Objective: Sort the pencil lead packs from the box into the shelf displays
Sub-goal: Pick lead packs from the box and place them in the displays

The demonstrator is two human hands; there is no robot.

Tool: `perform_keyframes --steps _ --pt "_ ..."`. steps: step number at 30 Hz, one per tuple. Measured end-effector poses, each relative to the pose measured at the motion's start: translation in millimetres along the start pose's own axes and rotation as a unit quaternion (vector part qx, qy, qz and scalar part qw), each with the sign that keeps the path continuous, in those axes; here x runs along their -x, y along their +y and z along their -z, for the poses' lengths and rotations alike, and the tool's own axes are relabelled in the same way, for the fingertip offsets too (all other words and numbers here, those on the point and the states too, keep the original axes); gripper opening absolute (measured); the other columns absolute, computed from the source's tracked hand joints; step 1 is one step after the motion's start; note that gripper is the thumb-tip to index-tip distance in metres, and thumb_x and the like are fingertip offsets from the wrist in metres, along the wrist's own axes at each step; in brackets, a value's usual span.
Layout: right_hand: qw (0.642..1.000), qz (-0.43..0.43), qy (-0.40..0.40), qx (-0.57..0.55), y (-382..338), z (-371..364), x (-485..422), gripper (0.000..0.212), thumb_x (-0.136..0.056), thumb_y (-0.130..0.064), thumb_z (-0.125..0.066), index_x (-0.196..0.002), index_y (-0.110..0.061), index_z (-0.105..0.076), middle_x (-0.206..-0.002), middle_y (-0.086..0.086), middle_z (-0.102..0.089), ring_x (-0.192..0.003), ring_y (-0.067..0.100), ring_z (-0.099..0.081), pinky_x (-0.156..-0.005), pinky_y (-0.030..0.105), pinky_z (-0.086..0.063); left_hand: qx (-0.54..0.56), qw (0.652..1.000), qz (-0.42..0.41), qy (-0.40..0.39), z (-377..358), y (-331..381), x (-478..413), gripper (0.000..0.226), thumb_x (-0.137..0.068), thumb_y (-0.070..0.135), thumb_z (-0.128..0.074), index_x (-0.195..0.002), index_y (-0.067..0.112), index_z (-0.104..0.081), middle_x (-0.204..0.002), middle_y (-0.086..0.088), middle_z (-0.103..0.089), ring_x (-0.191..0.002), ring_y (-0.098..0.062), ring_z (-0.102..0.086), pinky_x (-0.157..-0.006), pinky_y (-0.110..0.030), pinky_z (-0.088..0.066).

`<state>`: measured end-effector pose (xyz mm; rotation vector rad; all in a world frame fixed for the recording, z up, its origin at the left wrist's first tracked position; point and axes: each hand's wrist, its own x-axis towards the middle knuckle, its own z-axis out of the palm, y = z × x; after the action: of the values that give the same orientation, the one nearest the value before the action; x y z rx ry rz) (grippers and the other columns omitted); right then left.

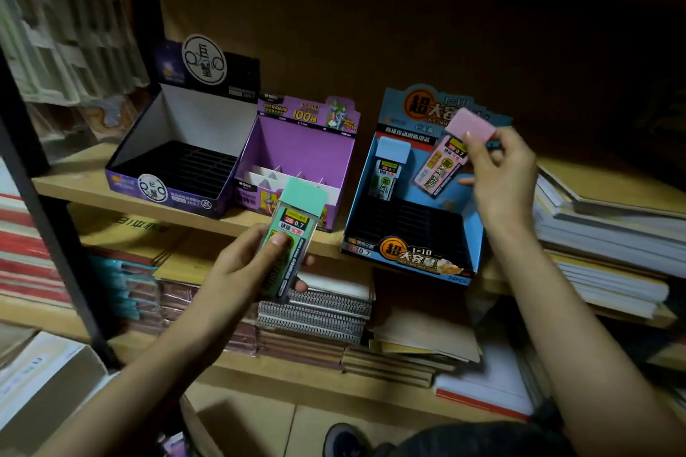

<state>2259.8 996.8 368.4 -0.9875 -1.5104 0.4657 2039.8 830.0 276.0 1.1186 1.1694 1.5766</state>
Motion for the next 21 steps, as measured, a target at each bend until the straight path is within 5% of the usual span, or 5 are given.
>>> perform_keyframes --steps 6,14,21 --pt "0.992 0.041 -0.105 0.063 23.1 -16.7 -13.3 0.014 -0.094 -0.018 -0.054 -0.104 -0.009 -0.056 -0.098 -0.001 -0.059 -0.085 0.013 -0.06 -0.071 0.034 -0.058 -0.002 1.0 0.001 -0.008 2.4 -5.0 -1.3 0.026 -0.091 0.033 -0.047 -0.111 0.026 -0.062 -0.098 -0.012 -0.072 -0.072 -0.025 -0.069 -0.061 -0.03 -0.055" --pt "0.986 0.001 -0.165 0.035 40.6 -17.3 -21.8 0.006 -0.096 -0.014 -0.051 -0.1 -0.01 -0.052 -0.106 0.017 -0.063 -0.098 0.029 -0.063 -0.063 0.031 -0.059 0.005 1.0 0.013 -0.004 2.8 -7.8 -3.3 0.024 -0.088 0.035 -0.048 -0.107 0.033 -0.064 -0.099 -0.01 -0.072 -0.072 -0.024 -0.07 -0.063 -0.032 -0.058" --pt "0.978 -0.049 -0.192 0.062 46.2 -19.9 -29.3 0.007 -0.097 -0.018 -0.048 -0.105 -0.017 -0.05 -0.104 0.013 -0.063 -0.094 0.026 -0.065 -0.061 0.025 -0.058 -0.003 1.0 0.012 -0.012 -5.1 -10.1 -1.0 0.028 -0.083 0.04 -0.049 -0.106 0.032 -0.063 -0.099 -0.009 -0.072 -0.078 -0.027 -0.07 -0.072 -0.044 -0.053"
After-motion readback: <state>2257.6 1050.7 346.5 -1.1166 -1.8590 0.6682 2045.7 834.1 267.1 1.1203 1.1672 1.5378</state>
